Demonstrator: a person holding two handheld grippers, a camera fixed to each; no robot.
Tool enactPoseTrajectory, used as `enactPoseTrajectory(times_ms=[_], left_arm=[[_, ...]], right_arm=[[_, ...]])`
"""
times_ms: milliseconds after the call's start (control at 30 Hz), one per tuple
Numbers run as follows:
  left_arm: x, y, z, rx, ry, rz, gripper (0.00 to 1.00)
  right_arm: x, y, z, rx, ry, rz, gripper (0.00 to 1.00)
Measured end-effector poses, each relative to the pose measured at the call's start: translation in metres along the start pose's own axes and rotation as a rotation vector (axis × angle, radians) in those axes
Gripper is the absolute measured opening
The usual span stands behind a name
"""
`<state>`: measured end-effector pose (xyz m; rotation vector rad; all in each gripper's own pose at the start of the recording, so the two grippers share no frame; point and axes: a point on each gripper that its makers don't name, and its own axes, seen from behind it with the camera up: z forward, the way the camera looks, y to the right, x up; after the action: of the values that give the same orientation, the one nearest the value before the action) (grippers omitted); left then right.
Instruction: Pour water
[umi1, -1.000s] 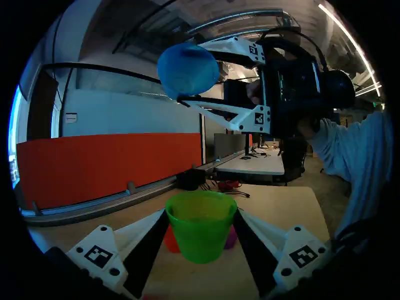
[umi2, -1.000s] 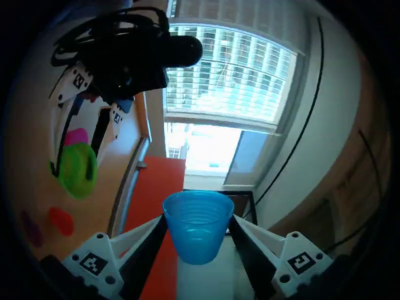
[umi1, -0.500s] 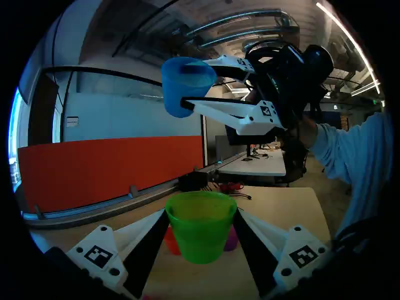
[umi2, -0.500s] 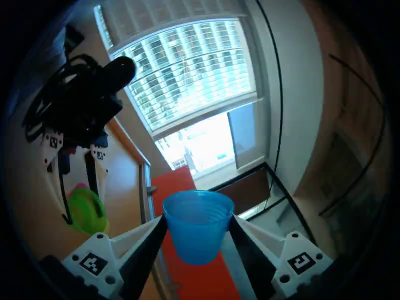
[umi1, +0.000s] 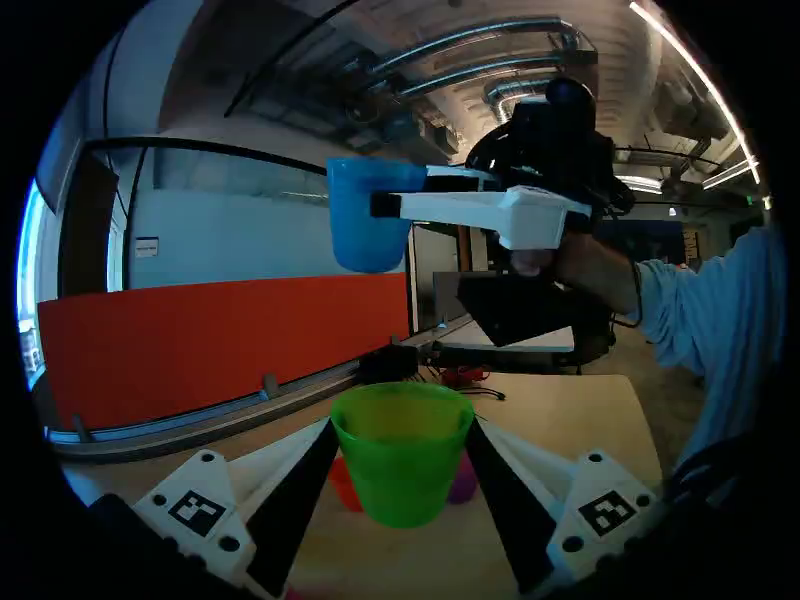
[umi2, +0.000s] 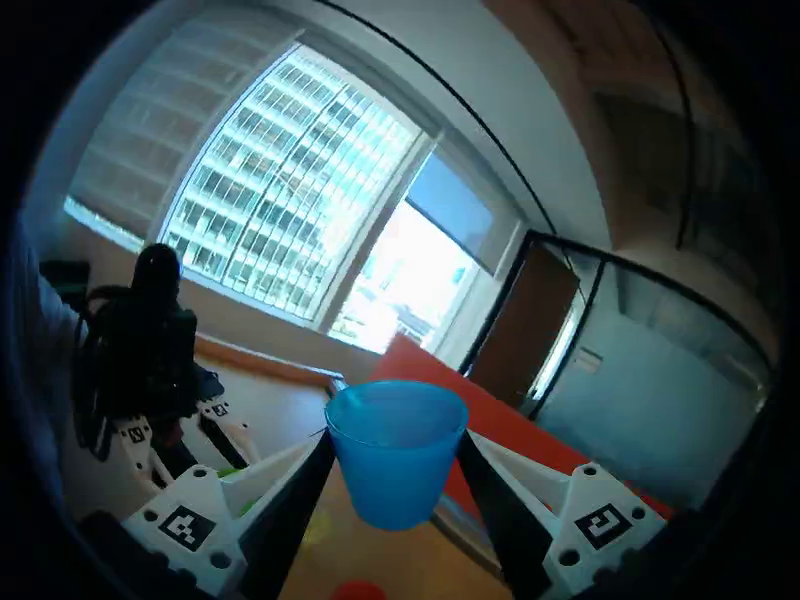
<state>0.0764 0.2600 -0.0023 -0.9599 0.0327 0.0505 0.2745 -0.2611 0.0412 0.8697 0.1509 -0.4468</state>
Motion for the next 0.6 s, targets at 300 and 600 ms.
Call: enactPoseTrajectory(times_ms=[300,600], left_arm=[[0.004,0.0,-0.002,0.01,0.002,0.007,0.87],[0.004,0.0,-0.002,0.019,-0.002,0.008,0.87]], right_arm=[[-0.003,-0.011,-0.001,0.055,-0.015,0.302,0.88],[0.003,-0.01,-0.005,0.072,-0.003,0.381,0.88]])
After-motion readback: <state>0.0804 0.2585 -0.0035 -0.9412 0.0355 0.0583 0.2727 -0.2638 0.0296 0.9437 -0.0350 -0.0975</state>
